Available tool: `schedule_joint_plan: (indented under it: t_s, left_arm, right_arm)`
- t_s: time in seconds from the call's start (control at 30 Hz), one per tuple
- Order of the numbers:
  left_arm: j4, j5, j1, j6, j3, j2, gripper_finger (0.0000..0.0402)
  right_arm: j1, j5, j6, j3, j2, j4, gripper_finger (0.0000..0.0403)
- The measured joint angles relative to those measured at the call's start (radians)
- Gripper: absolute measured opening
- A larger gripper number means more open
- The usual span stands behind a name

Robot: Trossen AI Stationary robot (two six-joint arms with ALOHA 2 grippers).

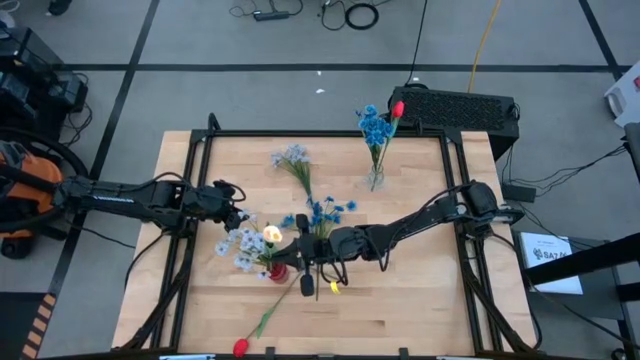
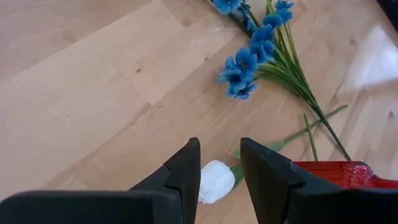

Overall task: Sort flowers into vase by color
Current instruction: Put the light orange flower into the red vase

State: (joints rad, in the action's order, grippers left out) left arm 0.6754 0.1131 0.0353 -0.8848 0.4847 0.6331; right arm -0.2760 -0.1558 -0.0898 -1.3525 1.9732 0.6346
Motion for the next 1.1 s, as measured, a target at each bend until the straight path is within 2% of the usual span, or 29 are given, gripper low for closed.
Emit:
schedule_joint_plan:
  t_s: [0.43, 1.1]
  left_arm:
    - [0.000, -0.001, 0.000, 0.000, 0.000, 0.000, 0.0120]
    - [-0.005, -0.004, 0.000, 0.000, 0.000, 0.002, 0.0120]
  right_arm:
    - [0.006, -0.007, 0.025, 0.002, -0.035, -0.053, 0.0000]
    - [0.010, 0.002, 0.023, 0.002, 0.031, -0.110, 0.0000]
